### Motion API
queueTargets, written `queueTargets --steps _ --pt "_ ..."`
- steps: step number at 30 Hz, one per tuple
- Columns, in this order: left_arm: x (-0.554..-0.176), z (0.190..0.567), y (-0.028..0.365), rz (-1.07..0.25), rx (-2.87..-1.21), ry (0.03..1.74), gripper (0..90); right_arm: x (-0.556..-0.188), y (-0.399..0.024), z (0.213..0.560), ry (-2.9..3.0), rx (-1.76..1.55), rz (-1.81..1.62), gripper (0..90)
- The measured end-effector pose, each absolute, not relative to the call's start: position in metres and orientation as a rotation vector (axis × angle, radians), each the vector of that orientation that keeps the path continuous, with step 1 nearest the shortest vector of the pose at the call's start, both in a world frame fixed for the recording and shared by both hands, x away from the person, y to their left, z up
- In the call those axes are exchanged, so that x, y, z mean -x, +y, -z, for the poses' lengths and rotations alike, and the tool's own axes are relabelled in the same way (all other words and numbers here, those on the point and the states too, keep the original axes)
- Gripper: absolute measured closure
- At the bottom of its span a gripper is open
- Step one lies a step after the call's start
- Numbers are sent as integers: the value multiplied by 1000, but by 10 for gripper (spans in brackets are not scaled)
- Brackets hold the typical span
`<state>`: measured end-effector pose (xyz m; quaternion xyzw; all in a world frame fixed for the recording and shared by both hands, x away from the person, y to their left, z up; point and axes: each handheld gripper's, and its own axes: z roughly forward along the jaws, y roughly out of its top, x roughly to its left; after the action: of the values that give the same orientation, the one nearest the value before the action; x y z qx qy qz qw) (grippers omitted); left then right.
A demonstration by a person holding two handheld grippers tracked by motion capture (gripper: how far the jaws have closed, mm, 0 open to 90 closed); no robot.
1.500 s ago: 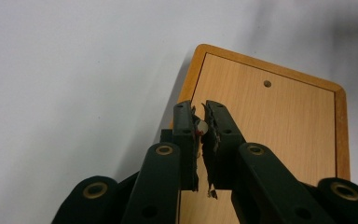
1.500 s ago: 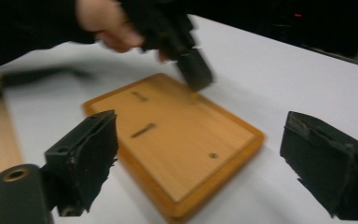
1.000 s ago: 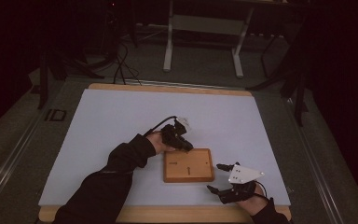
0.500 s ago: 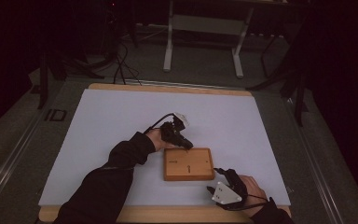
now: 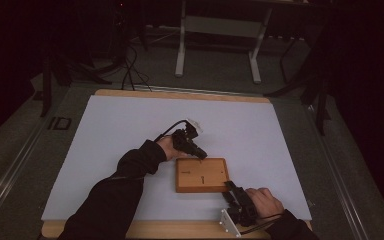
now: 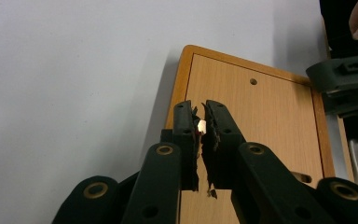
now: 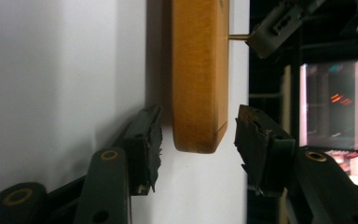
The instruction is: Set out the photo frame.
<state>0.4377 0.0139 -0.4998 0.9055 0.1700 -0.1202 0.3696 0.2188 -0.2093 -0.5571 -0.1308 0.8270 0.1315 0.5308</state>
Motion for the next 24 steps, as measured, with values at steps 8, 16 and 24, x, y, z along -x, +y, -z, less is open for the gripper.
queueTargets --steps 8,16,24 --pt "-437 498 12 300 -2344 426 844 -219 -206 568 1918 395 -258 578" --pt "-436 499 12 307 -2340 423 841 -221 -204 571 1908 405 -240 645" --pt "-437 498 12 307 -2343 445 841 -220 -204 571 1894 392 -247 664"
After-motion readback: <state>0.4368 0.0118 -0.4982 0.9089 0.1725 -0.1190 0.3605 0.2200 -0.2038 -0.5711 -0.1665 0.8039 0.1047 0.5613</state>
